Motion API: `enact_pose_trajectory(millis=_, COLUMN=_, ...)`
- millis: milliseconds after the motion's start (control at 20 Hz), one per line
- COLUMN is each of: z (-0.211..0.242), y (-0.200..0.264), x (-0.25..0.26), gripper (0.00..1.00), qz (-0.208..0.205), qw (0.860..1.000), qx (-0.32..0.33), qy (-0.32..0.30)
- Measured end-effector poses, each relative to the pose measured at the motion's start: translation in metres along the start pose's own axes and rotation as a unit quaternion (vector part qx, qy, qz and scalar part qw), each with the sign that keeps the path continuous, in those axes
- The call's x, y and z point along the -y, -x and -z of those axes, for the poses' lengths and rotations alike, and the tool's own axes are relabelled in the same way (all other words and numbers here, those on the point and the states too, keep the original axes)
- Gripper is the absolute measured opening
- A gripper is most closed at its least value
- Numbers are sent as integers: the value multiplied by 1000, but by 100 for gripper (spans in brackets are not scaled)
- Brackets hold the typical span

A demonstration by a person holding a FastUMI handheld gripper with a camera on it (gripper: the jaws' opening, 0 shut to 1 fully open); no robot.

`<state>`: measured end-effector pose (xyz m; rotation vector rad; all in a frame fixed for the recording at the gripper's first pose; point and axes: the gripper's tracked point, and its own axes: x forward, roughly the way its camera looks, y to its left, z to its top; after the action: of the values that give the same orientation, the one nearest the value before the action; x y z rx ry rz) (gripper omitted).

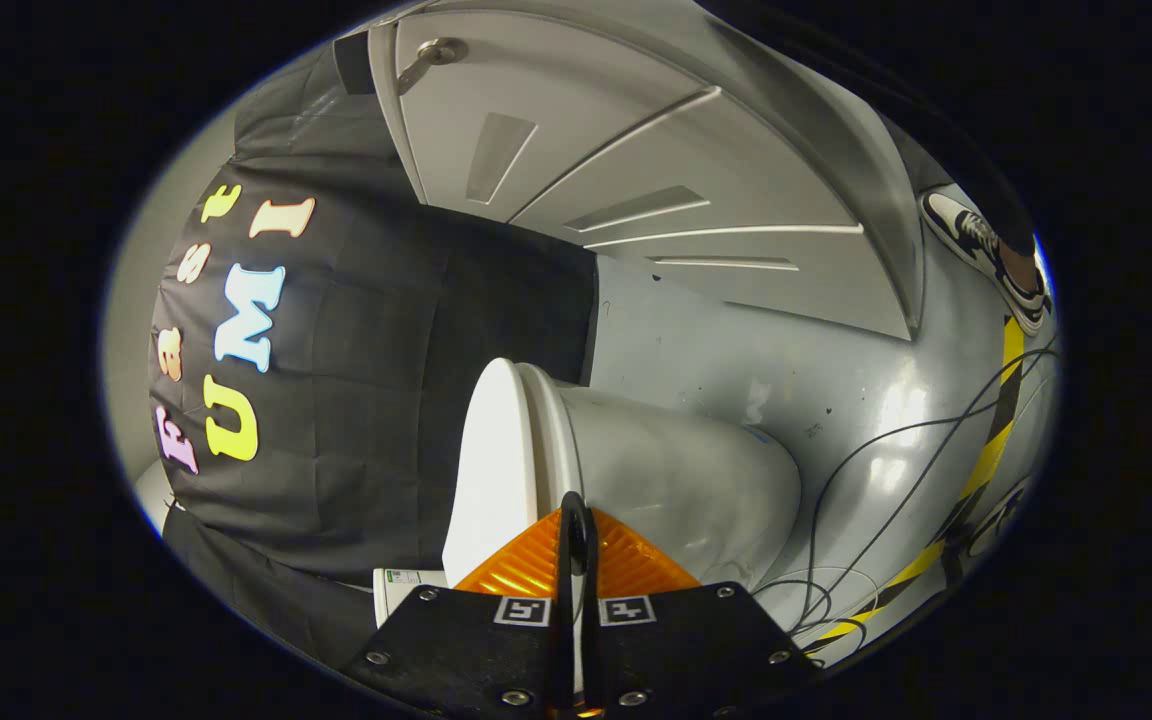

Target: Open the toilet lid.

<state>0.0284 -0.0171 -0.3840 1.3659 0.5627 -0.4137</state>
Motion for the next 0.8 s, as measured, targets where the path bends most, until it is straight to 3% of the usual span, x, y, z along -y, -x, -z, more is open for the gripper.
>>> enact_pose_trajectory(millis=250, z=2, y=6, x=-6, gripper=0, qz=32, qw=997, qx=-4, qy=63)
enact_pose_trajectory(millis=800, z=-3, y=25, x=-38, gripper=0, qz=45, qw=988, qx=-7, qy=150)
